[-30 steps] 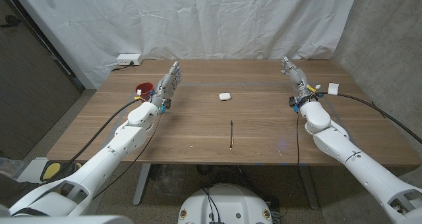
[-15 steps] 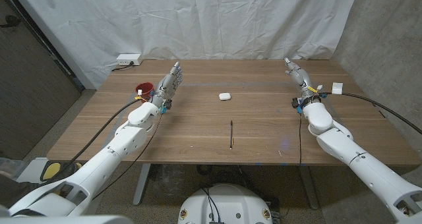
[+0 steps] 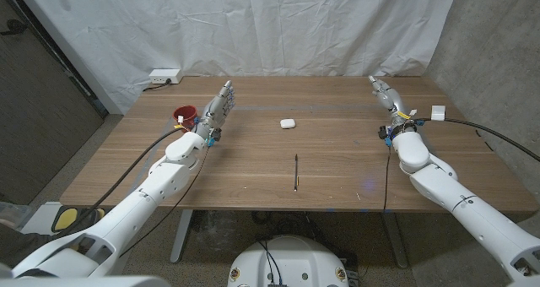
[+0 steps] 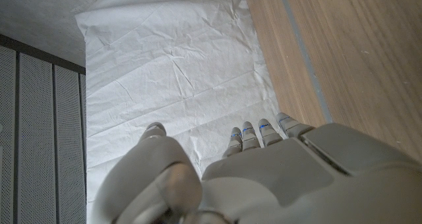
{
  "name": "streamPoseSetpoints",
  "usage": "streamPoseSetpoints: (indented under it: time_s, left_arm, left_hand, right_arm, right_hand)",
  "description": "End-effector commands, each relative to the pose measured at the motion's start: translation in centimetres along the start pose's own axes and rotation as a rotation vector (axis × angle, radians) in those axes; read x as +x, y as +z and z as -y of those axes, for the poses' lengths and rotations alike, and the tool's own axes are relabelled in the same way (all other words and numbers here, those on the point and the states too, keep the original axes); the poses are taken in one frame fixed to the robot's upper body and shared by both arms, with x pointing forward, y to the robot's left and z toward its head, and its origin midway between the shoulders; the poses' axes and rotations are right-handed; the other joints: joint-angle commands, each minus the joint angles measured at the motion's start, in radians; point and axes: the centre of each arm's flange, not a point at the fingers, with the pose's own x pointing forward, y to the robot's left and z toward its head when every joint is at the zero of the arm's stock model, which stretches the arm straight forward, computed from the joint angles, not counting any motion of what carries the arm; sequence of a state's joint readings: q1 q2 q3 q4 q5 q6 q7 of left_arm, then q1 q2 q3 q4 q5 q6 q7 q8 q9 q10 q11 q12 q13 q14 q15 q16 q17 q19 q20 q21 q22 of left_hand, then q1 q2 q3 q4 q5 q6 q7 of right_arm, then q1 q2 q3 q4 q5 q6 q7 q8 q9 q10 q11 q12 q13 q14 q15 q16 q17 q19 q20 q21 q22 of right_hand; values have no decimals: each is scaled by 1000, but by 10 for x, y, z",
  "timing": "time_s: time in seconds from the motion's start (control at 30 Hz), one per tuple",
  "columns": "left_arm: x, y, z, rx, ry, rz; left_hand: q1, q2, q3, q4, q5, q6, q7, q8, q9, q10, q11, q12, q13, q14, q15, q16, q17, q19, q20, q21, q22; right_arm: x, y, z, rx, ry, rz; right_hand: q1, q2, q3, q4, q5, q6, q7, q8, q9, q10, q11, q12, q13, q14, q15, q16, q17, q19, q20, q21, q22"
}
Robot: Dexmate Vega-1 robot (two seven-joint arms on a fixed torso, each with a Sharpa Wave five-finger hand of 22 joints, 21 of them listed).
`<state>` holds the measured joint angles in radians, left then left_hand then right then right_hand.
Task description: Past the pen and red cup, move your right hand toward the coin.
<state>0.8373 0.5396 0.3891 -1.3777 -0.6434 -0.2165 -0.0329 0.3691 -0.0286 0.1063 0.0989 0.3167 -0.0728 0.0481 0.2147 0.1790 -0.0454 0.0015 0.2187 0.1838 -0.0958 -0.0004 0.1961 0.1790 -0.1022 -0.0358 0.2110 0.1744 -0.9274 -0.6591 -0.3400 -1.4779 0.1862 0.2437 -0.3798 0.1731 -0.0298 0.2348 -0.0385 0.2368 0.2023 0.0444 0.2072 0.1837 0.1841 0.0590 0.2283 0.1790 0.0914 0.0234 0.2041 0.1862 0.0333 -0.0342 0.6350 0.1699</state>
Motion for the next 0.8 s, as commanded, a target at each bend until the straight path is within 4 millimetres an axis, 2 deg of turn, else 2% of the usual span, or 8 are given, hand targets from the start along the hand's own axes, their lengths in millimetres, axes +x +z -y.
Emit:
streamPoseSetpoints:
  time_s: [0.03,0.57,0.8]
  left_arm:
    - [1,0,3,-1,-7,1]
    - [-1,-2,7,-8,-9,-8]
    - [-1,3,11,10,-6,-26]
  left_hand:
    - [10,8,1,-4,-4,1,2,-3,5,4,-2,0,2,2,1,-3,2,2,-54,-4,5]
    - [13,11,0,-6,-8,4,1,-5,5,7,-4,-2,2,4,2,-4,3,3,-52,-5,5]
    - [14,12,0,-7,-9,5,1,-5,5,8,-4,-2,2,5,3,-4,3,4,-50,-5,5]
  right_arm:
    - [-2,-6,11,-67,-27,-23]
    - [0,-7,17,-150,-15,-20]
    - [5,-6,17,-213,27,5]
  right_hand:
    - [9,0,6,-6,6,9,2,4,5,6,0,1,5,5,-4,8,3,12,-23,-7,2]
    - [14,5,8,-9,8,9,-3,2,5,8,-2,1,6,6,-5,6,3,14,-24,-13,2]
    - [15,6,9,-10,9,11,-4,2,5,12,-6,2,6,7,-7,6,3,16,-25,-16,2]
